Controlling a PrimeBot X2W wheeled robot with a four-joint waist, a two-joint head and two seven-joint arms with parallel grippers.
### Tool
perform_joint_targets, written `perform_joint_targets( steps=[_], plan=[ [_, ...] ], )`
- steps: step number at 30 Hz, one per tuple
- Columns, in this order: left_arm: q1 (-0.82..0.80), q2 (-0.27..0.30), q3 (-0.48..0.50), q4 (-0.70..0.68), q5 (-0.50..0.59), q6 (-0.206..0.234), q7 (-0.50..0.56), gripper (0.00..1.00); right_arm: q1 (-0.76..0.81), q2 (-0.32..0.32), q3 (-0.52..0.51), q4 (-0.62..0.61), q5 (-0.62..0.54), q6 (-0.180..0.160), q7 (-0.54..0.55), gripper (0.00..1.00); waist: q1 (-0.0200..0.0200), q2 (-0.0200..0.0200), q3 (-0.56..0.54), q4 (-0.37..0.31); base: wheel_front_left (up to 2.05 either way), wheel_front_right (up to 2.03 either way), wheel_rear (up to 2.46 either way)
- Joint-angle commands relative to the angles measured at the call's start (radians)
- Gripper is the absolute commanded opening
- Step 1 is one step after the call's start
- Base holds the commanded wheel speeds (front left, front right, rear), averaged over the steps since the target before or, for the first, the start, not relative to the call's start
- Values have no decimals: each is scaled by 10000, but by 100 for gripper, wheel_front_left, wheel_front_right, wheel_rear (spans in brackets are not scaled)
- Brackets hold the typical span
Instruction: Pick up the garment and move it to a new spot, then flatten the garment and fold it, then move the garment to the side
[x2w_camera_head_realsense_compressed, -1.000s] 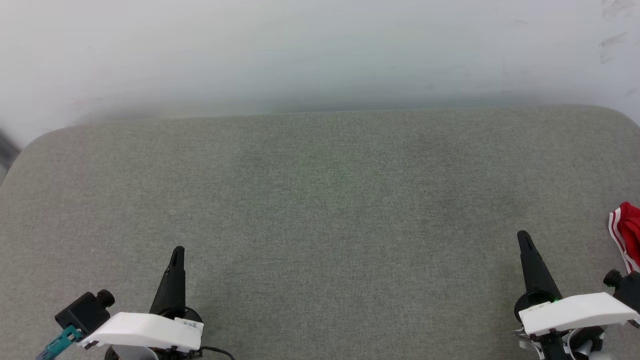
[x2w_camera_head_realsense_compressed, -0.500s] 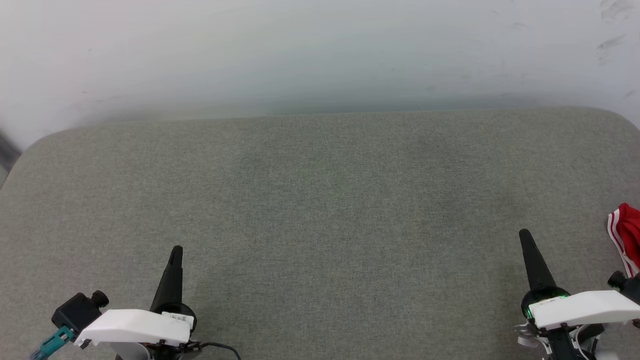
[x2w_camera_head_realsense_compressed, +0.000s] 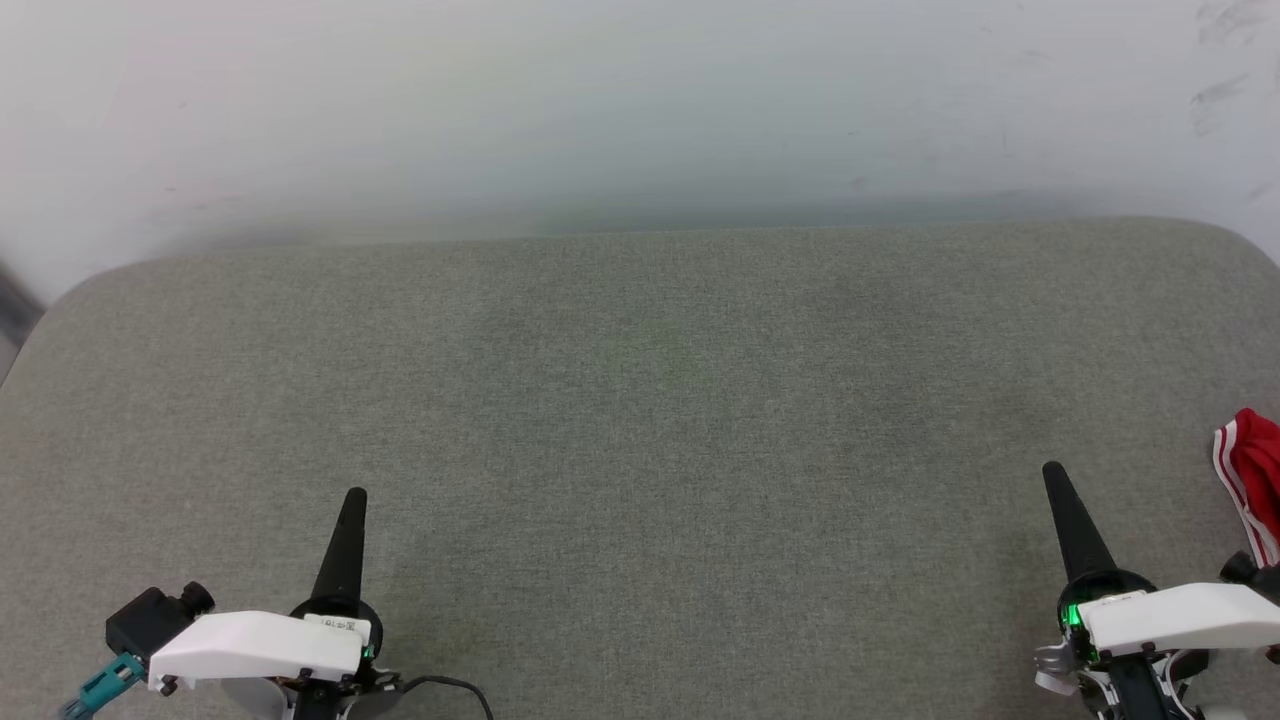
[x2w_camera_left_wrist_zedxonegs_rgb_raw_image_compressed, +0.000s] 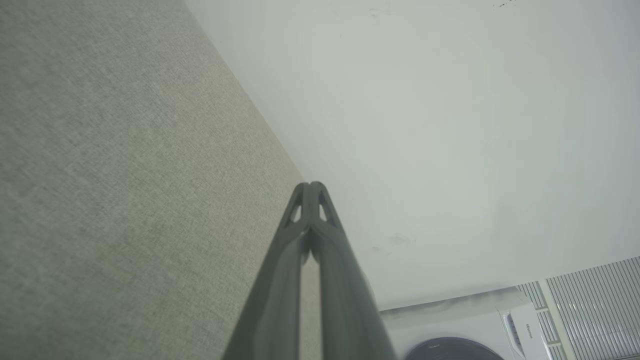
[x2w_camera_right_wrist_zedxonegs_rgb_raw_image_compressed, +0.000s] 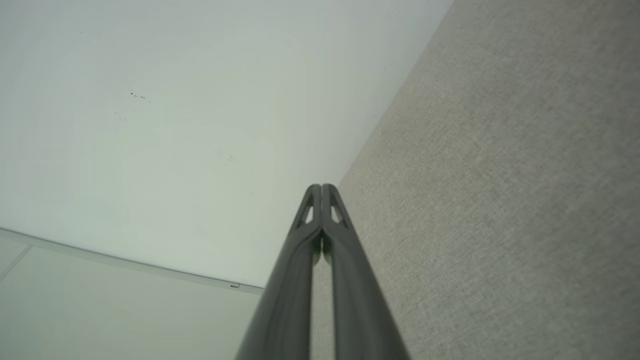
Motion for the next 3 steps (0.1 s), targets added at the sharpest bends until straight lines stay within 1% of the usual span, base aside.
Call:
perform_joint_targets(
  steps=[1,3],
  plan=[
    [-204,25,49,-20,-194,-19,63,0,-277,-63,-25,-43,212,-2,52,0,0,0,-3,0,0,0,0],
    [-230,22,66,9,-394,-21,104,0,-287,-62,-39,-16,396,-2,84,0,0,0,-13,0,0,0,0]
  ],
)
